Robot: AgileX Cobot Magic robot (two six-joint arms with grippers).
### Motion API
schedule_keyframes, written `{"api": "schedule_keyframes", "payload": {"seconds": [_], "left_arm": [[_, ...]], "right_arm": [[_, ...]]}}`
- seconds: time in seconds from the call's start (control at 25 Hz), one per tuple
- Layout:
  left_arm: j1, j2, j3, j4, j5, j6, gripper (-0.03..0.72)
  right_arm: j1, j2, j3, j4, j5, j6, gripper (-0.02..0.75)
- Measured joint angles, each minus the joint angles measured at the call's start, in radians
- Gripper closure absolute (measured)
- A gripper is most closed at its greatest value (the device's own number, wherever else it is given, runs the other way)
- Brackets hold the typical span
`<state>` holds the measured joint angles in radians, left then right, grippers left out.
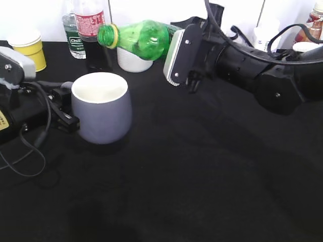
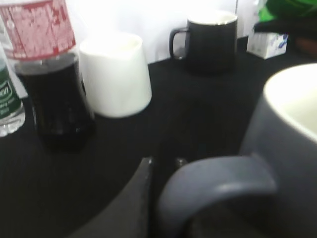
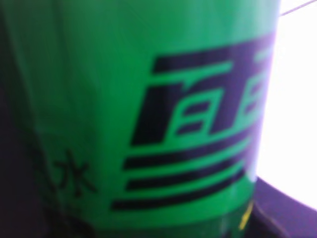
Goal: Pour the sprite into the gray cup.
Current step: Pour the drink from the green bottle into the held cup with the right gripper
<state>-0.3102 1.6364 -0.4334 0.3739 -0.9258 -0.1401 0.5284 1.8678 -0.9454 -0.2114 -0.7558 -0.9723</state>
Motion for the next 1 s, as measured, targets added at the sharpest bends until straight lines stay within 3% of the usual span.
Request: {"api": "schedule_keyframes", "payload": {"seconds": [0.4, 1.0], "left_arm": [[0.000, 0.000, 0.000, -0.036, 0.045, 0.000, 0.609], [0.000, 0.000, 0.000, 0.006, 0.019, 0.000, 0.609]], "right_arm": [[0.000, 0.000, 0.000, 0.032, -0.002, -0.333, 0.294], [0.000, 0.000, -0.010, 0.032, -0.063, -0.412, 0.300]]}}
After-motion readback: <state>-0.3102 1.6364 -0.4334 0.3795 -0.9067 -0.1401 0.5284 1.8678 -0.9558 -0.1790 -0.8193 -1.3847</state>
